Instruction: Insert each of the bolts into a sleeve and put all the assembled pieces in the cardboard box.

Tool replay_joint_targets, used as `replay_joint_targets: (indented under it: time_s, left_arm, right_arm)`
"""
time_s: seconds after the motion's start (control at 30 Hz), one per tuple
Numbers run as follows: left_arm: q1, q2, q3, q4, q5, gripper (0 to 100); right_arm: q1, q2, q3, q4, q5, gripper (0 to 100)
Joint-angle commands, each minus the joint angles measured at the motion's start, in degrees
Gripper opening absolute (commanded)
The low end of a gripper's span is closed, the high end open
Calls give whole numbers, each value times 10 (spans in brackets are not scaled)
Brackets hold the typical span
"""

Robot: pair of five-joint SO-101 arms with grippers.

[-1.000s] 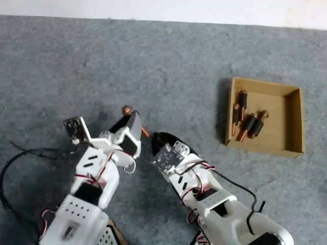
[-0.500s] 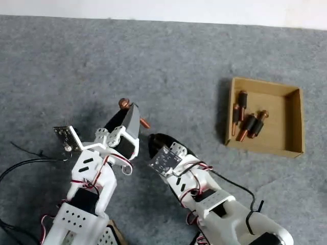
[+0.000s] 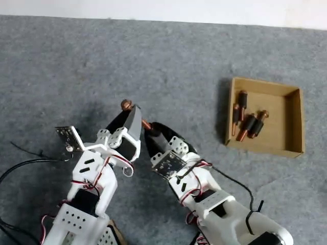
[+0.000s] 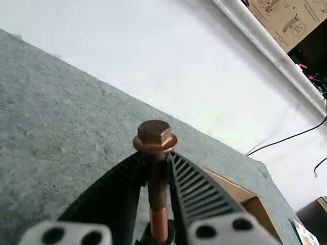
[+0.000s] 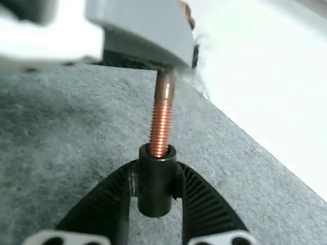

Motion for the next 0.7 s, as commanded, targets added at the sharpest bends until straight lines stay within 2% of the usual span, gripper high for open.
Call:
replay_joint_targets:
  time_s: [0.0, 0.17, 0.3, 0.43, 0.67]
  left_arm:
    - [7, -9, 14, 1, -5, 4]
    - [9, -9, 15, 3, -6, 4]
    - [29, -4, 15, 10, -62, 4]
    - [69, -9, 15, 80, -113, 4]
    - [85, -8, 15, 120, -138, 4]
  right_arm:
    - [-5, -11, 28, -23, 4, 5]
    - [-4, -15, 29, -23, 4, 5]
    - [-2, -16, 29, -23, 4, 5]
    - [6, -15, 29, -23, 3, 5]
    - [8, -16, 29, -24, 4, 5]
